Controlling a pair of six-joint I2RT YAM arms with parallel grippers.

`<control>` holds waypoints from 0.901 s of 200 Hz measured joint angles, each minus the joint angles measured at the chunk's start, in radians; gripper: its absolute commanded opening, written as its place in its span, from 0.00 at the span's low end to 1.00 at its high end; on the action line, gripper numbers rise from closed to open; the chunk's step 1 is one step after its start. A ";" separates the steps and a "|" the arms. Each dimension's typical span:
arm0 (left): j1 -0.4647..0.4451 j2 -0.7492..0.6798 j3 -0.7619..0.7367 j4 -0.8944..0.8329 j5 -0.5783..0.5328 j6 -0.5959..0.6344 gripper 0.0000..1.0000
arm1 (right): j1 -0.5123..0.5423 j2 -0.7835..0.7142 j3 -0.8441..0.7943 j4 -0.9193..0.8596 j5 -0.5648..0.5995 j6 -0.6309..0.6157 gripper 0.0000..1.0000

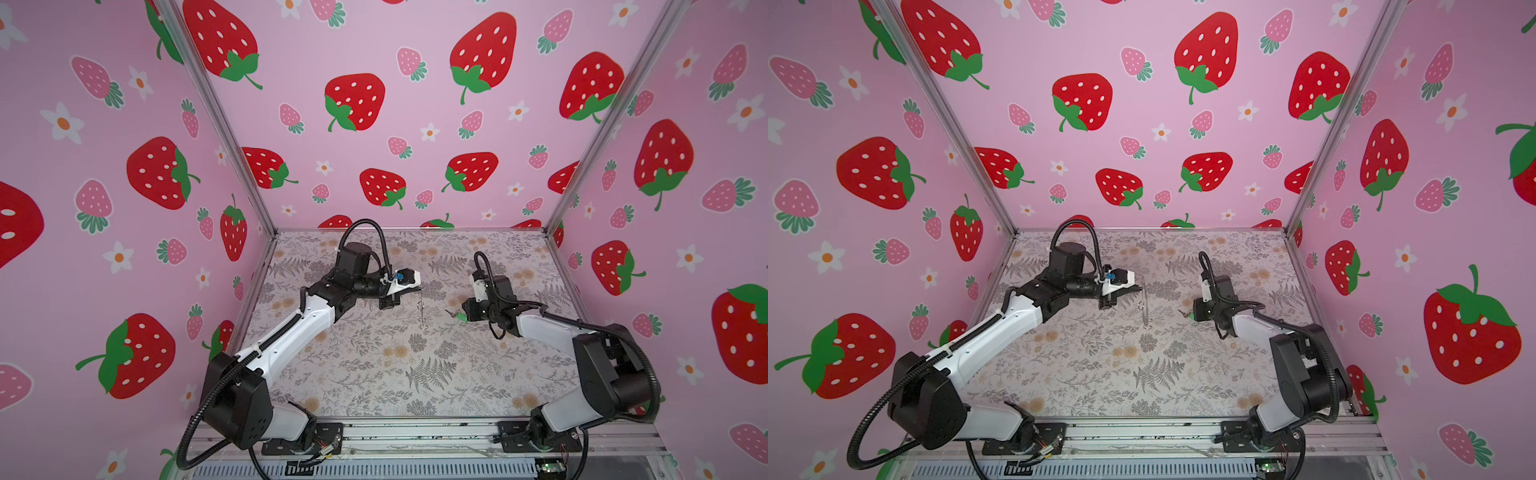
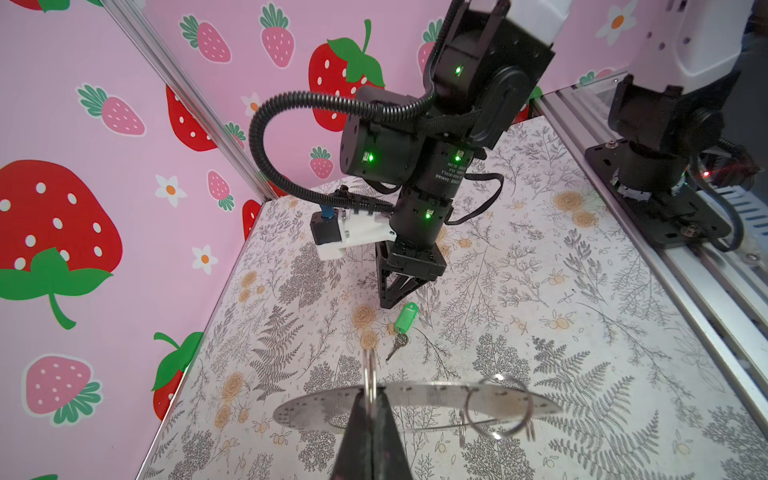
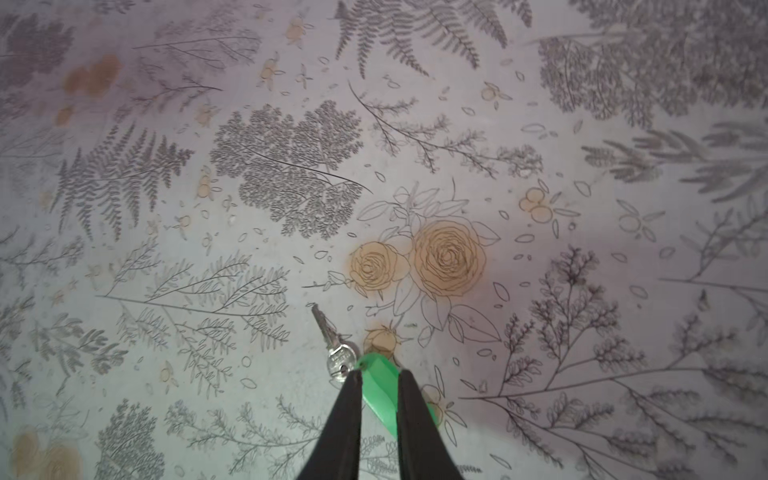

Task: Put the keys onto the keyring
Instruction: 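Move the right gripper down toward the green-tagged key on the table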

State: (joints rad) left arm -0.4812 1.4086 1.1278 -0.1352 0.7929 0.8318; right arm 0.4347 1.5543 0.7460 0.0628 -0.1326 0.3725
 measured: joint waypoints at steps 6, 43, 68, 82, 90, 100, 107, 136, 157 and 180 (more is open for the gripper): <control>0.000 0.000 0.000 0.002 0.000 0.000 0.00 | 0.001 0.005 0.002 -0.002 0.011 0.023 0.17; 0.000 0.000 0.000 0.005 0.000 -0.001 0.00 | 0.039 0.039 0.017 -0.005 0.071 0.153 0.21; 0.000 0.000 0.000 0.004 0.000 -0.001 0.00 | 0.062 0.052 0.030 -0.003 0.095 0.167 0.23; 0.000 0.000 0.000 0.004 0.000 0.000 0.00 | 0.066 0.047 0.031 0.002 0.106 0.122 0.24; 0.000 0.000 0.000 0.003 -0.001 0.001 0.00 | 0.066 0.040 0.031 0.003 0.111 0.077 0.24; 0.000 0.000 0.000 0.002 -0.002 0.002 0.00 | 0.066 0.025 0.031 0.006 0.111 0.013 0.24; 0.000 0.000 0.000 0.002 -0.003 0.003 0.00 | 0.066 0.011 0.032 0.007 0.101 -0.053 0.25; 0.004 0.000 0.000 -0.002 -0.007 0.009 0.00 | 0.064 -0.039 0.064 -0.009 0.036 -0.378 0.27; 0.006 0.000 0.000 -0.003 -0.007 0.010 0.00 | 0.064 -0.066 0.090 -0.030 -0.008 -0.677 0.27; 0.006 0.000 0.000 -0.003 -0.007 0.013 0.00 | 0.042 -0.085 0.086 -0.051 -0.087 -0.979 0.27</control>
State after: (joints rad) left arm -0.4751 1.4090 1.1278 -0.1387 0.7860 0.8448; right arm 0.4770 1.4689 0.8322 0.0116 -0.2199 -0.6067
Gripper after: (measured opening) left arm 0.044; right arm 0.271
